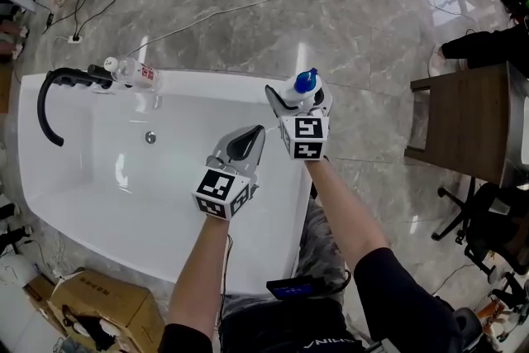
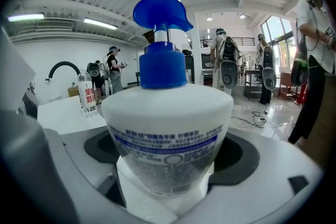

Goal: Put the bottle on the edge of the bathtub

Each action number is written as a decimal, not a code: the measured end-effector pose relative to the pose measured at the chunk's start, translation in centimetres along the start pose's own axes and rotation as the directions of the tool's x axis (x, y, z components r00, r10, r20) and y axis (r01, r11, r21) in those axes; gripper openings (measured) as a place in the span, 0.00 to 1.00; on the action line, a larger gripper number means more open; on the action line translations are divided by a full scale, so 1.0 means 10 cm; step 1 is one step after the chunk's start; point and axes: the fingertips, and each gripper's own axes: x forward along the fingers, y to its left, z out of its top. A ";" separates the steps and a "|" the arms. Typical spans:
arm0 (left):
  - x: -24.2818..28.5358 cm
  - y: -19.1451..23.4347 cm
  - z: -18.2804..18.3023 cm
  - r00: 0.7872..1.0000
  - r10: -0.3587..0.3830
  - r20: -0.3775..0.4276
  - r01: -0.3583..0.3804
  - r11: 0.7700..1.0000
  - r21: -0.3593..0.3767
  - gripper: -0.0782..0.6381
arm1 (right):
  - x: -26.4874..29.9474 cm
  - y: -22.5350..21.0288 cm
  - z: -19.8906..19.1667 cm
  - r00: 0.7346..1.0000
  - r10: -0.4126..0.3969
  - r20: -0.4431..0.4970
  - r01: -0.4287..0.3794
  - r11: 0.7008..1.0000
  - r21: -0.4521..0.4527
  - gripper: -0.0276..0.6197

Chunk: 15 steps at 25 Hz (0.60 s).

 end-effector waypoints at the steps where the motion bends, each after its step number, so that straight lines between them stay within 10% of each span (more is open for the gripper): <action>1: -0.01 0.01 0.01 1.000 0.001 0.001 -0.001 1.000 -0.002 0.12 | 0.00 0.01 -0.01 1.000 0.000 -0.006 0.000 1.000 -0.006 0.82; 15: -0.10 -0.08 0.12 1.000 -0.010 -0.004 0.010 1.000 0.007 0.12 | -0.22 0.05 -0.10 0.996 0.039 -0.079 -0.038 0.999 0.009 0.87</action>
